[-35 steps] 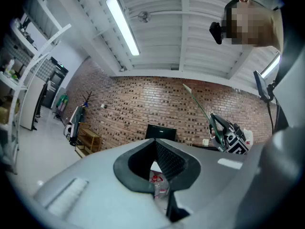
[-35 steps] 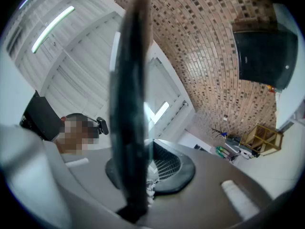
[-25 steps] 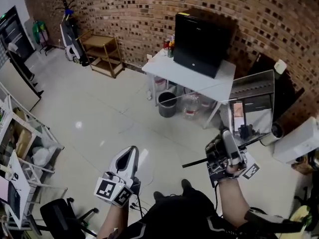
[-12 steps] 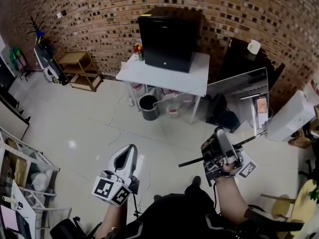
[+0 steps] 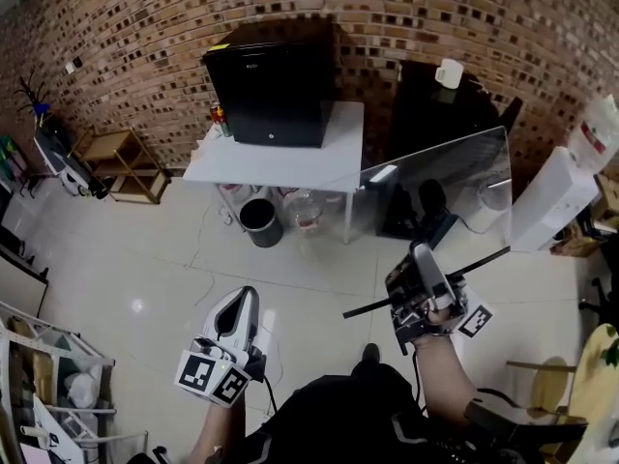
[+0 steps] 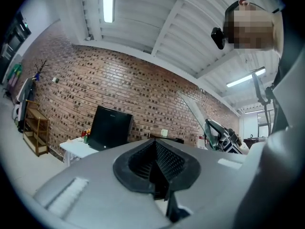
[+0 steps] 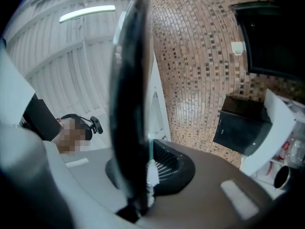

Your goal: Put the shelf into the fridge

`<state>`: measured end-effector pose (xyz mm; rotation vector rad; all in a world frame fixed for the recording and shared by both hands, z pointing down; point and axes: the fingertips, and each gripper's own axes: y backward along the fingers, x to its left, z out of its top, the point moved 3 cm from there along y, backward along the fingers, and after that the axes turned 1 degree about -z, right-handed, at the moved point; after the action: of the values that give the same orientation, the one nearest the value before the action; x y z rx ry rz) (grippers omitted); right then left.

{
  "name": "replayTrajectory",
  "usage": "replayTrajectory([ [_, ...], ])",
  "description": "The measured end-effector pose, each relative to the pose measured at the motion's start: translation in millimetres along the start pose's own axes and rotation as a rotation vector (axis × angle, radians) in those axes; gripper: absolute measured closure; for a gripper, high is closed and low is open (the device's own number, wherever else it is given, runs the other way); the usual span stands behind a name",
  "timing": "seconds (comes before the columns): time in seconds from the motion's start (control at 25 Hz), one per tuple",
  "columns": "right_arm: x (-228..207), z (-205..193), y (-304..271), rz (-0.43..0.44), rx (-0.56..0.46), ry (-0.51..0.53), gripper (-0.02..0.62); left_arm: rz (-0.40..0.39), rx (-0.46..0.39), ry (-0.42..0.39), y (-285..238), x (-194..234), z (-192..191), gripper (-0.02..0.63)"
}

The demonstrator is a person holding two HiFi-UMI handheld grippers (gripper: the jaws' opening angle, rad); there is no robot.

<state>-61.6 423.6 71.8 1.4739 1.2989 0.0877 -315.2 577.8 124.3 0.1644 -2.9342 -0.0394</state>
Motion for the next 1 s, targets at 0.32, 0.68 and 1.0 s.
replayTrajectory([
  [0.32,-30,66,23,-0.030,-0.017,0.034,0.578,-0.059,0.047,-0.042,-85,-30,-9,0.612],
  [0.68,-55,140,55,-0.060,-0.042,0.077,0.577,-0.112,0.069,-0.054,-173,-70,-24,0.612],
  [1.0,-59,184,83,-0.091,-0.058,0.143,0.577,-0.164,0.097,-0.084,-223,-103,-28,0.612],
])
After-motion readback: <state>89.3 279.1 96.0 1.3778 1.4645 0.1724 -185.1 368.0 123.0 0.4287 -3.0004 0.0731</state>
